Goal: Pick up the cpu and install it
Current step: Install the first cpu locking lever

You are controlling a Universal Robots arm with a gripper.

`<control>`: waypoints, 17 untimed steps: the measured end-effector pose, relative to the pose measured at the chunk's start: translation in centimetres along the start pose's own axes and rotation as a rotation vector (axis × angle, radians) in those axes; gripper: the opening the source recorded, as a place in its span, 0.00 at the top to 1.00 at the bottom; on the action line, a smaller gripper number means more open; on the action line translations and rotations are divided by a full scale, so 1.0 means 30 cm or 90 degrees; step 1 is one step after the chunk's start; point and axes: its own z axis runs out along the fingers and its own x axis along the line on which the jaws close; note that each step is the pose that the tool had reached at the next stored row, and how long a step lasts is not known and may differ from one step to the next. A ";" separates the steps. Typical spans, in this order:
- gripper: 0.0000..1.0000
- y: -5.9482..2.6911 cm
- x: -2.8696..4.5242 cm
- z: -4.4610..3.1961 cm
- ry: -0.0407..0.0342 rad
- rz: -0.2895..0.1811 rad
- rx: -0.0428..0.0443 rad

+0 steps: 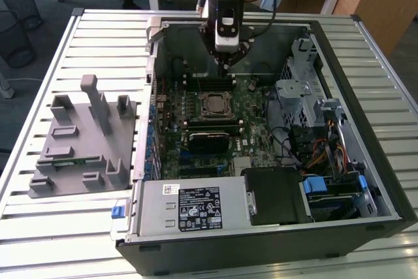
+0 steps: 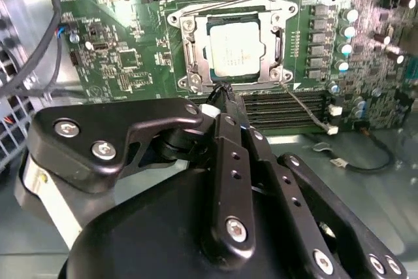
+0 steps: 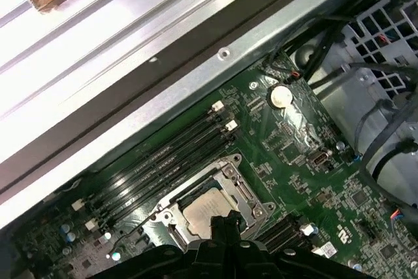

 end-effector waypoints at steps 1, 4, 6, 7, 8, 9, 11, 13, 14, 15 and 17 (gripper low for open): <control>0.89 0.000 0.000 0.001 0.0003 -0.011 -0.0003; 0.89 0.000 0.000 0.003 0.0011 -0.046 -0.0013; 0.89 0.000 0.000 0.005 0.0016 -0.070 -0.0020; 0.89 0.000 0.000 0.006 0.0019 -0.081 -0.0024; 0.89 0.000 0.000 0.007 0.0022 -0.093 -0.0028; 0.89 0.000 0.000 0.008 0.0025 -0.104 -0.0031; 0.89 0.000 0.000 0.009 0.0030 -0.127 -0.0038; 0.89 0.000 0.000 0.010 0.0036 -0.151 -0.0045; 0.89 0.000 0.000 0.010 0.0038 -0.162 -0.0049; 0.89 0.000 0.000 0.010 0.0042 -0.173 -0.0052; 0.89 0.000 0.000 0.010 0.0049 -0.196 -0.0056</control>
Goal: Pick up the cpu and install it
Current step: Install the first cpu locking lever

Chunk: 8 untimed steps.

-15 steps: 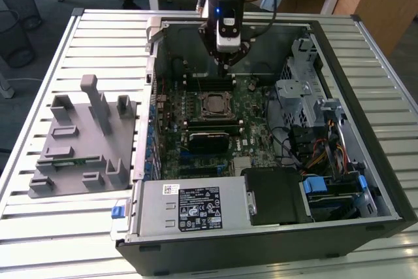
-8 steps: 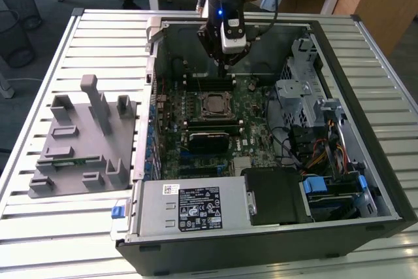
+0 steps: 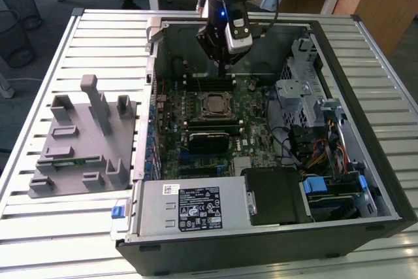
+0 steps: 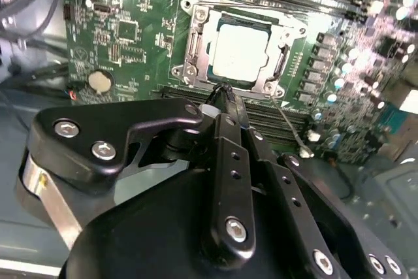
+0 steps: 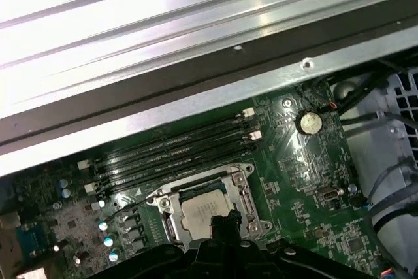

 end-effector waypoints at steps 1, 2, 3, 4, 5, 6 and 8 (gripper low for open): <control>0.89 0.000 0.000 0.000 0.0004 -0.011 -0.0002; 0.89 0.000 0.000 0.000 0.0007 -0.023 -0.0005; 0.89 0.000 0.000 0.000 0.0010 -0.035 -0.0009; 0.89 0.000 0.000 0.000 0.0014 -0.046 -0.0012; 0.89 0.000 0.000 0.000 0.0017 -0.057 -0.0016; 0.89 0.000 0.000 0.000 0.0020 -0.069 -0.0019; 0.89 0.000 0.000 0.000 0.0027 -0.092 -0.0025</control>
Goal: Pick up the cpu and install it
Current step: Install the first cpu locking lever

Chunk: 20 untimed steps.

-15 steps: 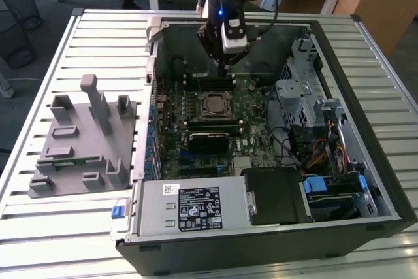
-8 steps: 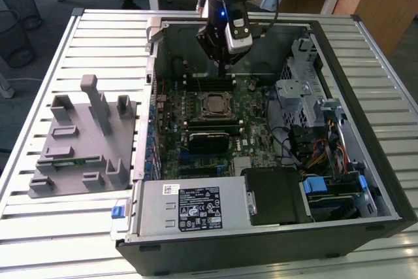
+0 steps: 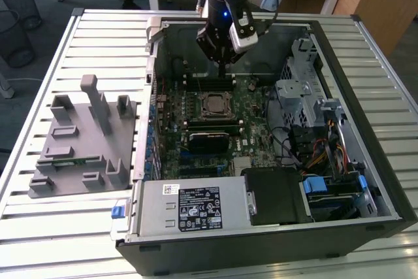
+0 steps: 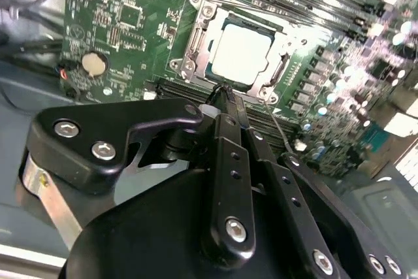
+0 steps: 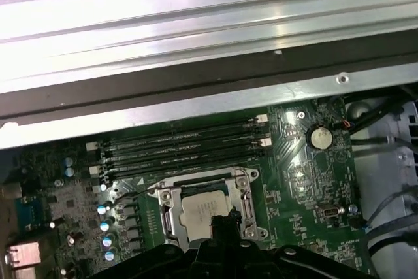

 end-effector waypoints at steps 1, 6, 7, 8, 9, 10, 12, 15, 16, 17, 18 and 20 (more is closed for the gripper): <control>0.89 0.000 0.000 0.000 0.0004 -0.012 -0.0003; 0.89 0.000 0.000 0.001 0.0024 -0.070 -0.0019; 0.89 0.000 0.000 0.001 0.0028 -0.081 -0.0021; 0.89 0.000 0.000 0.001 0.0033 -0.093 -0.0024; 0.89 0.000 0.000 0.001 0.0037 -0.105 -0.0027; 0.89 0.000 0.000 0.001 0.0041 -0.116 -0.0030; 0.89 -0.001 0.003 0.003 0.0046 -0.131 -0.0034; 0.89 -0.004 0.023 0.004 0.0047 -0.132 -0.0035; 0.89 -0.005 0.030 0.005 0.0047 -0.132 -0.0035; 0.89 -0.007 0.039 0.006 0.0047 -0.132 -0.0034; 0.89 -0.008 0.047 0.006 0.0048 -0.132 -0.0033; 0.89 -0.012 0.068 0.007 0.0047 -0.132 -0.0034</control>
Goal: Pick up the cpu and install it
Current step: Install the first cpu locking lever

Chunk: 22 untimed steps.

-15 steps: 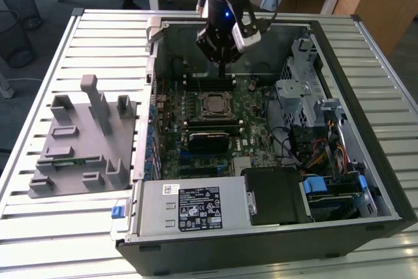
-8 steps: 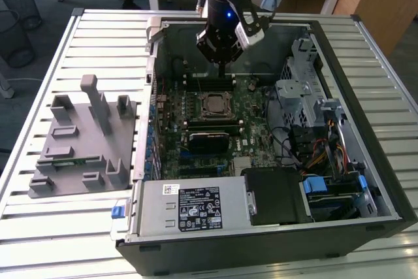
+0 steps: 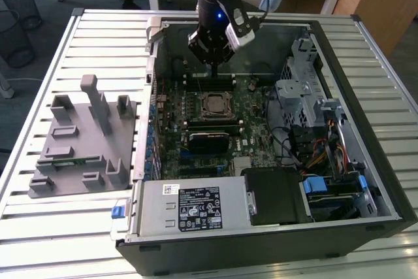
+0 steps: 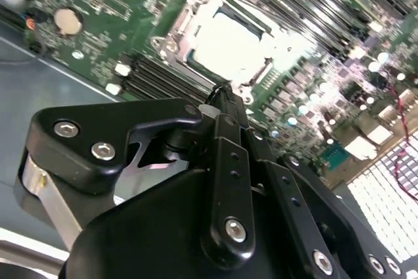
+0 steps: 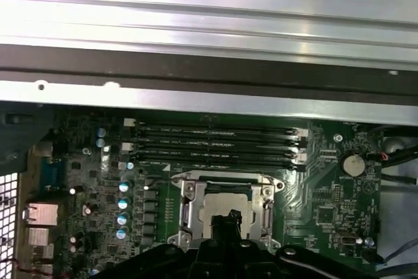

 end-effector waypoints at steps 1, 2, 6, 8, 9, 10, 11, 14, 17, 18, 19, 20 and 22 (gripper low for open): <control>0.89 0.000 0.010 0.001 0.0000 0.000 -0.0001; 0.89 0.001 0.018 0.002 -0.0001 0.001 0.0000; 0.89 0.001 0.038 0.008 -0.0002 0.014 0.0005; 0.89 0.002 0.054 0.009 -0.0003 0.017 0.0007; 0.89 0.003 0.064 0.009 -0.0004 0.019 0.0007; 0.89 0.003 0.073 0.010 -0.0005 0.020 0.0007; 0.89 0.003 0.081 0.010 -0.0005 0.022 0.0008; 0.89 0.004 0.106 0.012 -0.0005 0.024 0.0008; 0.89 0.005 0.124 0.014 -0.0006 0.024 0.0007; 0.89 0.005 0.128 0.014 -0.0006 0.024 0.0008; 0.89 0.005 0.134 0.014 -0.0005 0.024 0.0008; 0.89 0.006 0.140 0.015 -0.0005 0.024 0.0008; 0.89 0.006 0.154 0.015 -0.0005 0.024 0.0008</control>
